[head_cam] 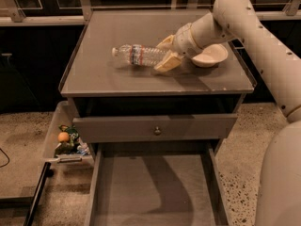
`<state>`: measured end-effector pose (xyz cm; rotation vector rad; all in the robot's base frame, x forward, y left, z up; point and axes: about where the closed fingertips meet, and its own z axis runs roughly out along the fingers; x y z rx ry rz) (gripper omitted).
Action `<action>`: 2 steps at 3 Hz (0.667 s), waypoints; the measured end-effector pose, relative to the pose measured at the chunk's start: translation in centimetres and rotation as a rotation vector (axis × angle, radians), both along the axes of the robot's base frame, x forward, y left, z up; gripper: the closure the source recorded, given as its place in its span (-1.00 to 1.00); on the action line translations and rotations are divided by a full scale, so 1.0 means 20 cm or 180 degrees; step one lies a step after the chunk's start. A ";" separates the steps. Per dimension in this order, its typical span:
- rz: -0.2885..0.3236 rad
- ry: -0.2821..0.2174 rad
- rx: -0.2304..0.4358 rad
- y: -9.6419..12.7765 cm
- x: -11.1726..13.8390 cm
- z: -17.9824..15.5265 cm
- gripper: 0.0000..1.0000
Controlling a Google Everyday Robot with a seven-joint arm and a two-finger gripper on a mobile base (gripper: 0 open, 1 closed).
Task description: Pick water bottle from middle drawer and place on counter
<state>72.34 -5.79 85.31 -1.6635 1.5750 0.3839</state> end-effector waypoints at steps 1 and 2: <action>0.0000 0.0000 0.0000 0.00 0.00 0.00 -0.73; 0.0000 0.0000 0.0000 0.00 0.00 0.00 -1.00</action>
Offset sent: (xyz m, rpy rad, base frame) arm 0.0000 0.0000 0.0000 0.0000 0.0000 0.0000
